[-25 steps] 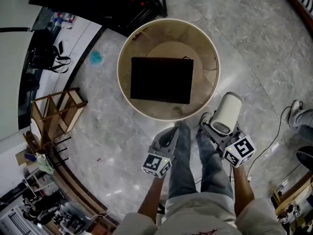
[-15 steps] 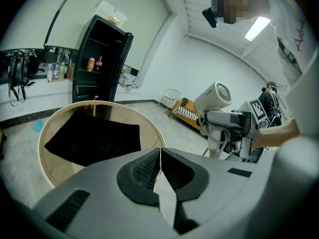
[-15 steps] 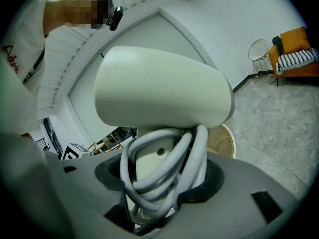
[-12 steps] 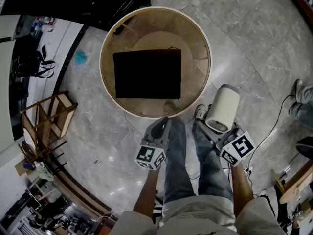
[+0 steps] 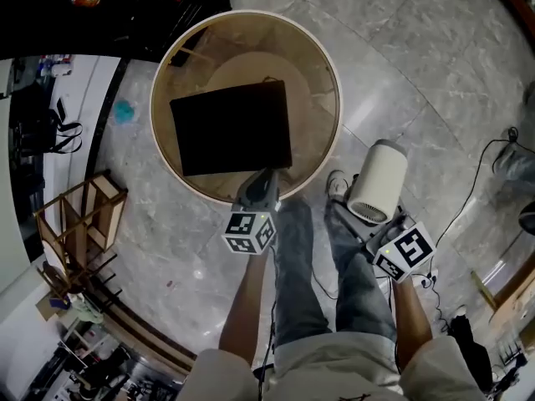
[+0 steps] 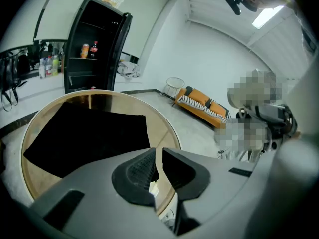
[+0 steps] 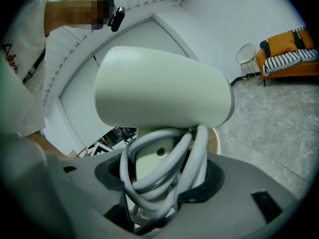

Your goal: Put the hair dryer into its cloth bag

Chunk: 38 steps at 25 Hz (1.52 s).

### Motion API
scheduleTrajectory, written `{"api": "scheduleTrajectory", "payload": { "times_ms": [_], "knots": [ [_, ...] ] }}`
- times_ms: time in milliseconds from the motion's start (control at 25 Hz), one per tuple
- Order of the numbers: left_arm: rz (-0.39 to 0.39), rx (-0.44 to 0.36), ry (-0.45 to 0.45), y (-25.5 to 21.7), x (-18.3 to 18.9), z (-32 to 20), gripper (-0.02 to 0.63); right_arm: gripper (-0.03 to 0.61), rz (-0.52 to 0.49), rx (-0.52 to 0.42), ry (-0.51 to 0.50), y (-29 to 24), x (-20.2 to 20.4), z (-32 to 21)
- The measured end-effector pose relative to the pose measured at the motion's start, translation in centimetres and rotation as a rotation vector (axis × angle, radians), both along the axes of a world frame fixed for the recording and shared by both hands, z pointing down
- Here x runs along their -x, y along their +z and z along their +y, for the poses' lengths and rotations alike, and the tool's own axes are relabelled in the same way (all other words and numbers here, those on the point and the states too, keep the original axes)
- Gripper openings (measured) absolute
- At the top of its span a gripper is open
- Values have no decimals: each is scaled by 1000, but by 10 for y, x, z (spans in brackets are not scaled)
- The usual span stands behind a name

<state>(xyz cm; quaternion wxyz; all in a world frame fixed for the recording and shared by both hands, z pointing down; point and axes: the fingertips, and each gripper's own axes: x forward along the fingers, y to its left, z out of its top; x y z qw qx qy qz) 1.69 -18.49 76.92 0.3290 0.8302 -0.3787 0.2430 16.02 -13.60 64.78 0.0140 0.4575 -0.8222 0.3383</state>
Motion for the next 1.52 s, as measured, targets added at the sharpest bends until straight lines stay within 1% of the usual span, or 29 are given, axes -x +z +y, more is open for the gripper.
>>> {"api": "scheduleTrajectory", "payload": {
  "times_ms": [80,120,160,200,320,400,560,640,680,760,840,920,960,1040,1120,1320,1520],
  "knots": [
    [-42,28,15,16,-5,-5,34,279,-1,4,15,3,-4,2],
    [-66,49,26,25,-7,-6,47,279,-2,7,22,5,-6,3],
    [-91,70,40,33,-10,-6,138,279,-4,10,28,6,-7,4],
    [-122,83,59,41,-13,-7,203,279,-6,14,33,7,-8,5],
    [-267,68,159,60,-24,-7,216,279,-9,17,47,11,-13,5],
    [-355,59,206,69,-29,-9,218,279,-9,20,54,13,-16,6],
    [-458,58,239,84,-36,-18,216,279,-3,27,61,15,-21,6],
    [-508,78,242,92,-35,-20,216,279,-2,32,64,18,-24,7],
    [-520,94,236,95,-34,-21,216,279,-1,34,66,19,-26,7],
    [-520,114,228,98,-33,-21,215,279,0,38,70,20,-28,9],
    [-516,117,235,98,-33,-21,182,279,-1,43,74,21,-29,10],
    [-506,121,234,97,-32,-20,118,279,-2,48,74,22,-30,11],
    [-498,127,228,97,-31,-19,99,279,-1,50,72,23,-30,12],
    [-479,145,213,99,-29,-18,77,279,0,52,65,23,-29,12],
    [-469,143,202,99,-26,-19,56,279,1,52,57,23,-27,11],
    [-432,93,171,83,-21,-24,41,279,14,58,31,28,-20,10],
    [-363,43,80,53,-7,-28,40,279,39,67,-12,34,-10,8]
  ]
}}
